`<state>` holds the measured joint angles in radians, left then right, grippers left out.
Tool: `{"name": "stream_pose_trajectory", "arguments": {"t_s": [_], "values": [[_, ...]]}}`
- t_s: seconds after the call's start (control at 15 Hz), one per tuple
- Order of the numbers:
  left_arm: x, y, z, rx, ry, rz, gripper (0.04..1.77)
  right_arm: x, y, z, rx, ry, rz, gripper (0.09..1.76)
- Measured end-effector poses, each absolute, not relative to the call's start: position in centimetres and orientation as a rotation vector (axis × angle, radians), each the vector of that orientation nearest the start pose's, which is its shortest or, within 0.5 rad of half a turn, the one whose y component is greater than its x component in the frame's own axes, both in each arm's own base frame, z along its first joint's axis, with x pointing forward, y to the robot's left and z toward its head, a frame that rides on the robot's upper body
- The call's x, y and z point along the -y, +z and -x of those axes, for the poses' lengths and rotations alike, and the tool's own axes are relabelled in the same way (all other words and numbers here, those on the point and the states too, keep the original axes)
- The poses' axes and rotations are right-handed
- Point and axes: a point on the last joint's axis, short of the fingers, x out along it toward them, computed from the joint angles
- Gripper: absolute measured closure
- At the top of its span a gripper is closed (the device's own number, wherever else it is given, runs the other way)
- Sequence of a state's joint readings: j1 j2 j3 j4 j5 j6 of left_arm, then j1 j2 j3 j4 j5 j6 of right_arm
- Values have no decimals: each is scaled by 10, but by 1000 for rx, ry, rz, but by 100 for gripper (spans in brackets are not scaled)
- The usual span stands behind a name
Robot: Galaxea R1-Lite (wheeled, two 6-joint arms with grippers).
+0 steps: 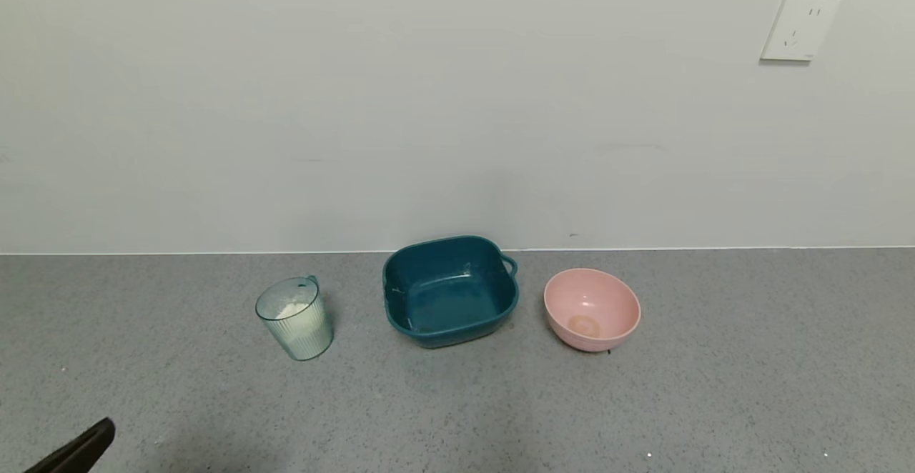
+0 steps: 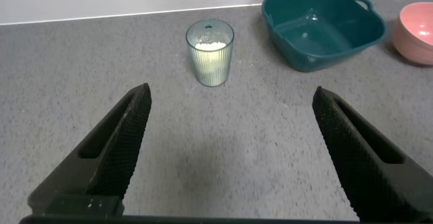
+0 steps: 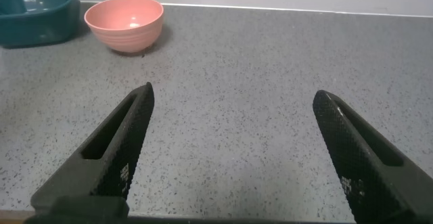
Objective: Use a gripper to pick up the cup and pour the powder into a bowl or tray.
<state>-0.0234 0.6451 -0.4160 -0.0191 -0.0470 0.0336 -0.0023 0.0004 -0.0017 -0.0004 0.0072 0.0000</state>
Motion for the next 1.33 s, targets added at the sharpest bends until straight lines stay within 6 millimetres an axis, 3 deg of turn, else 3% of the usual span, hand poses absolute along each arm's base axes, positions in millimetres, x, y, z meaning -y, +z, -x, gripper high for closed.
{"name": "stream_pose_trajectory", "arguments": {"t_s": [0.27, 0.73, 1.33], "values": [[3, 197, -107, -299, -66, -30, 9, 0, 76, 23, 1, 4, 0, 14], [4, 169, -190, -440, -57, -27, 9, 0, 76, 23, 1, 5, 0, 14], [4, 115, -242, -507, -50, -22, 9, 0, 76, 23, 1, 6, 0, 14]]}}
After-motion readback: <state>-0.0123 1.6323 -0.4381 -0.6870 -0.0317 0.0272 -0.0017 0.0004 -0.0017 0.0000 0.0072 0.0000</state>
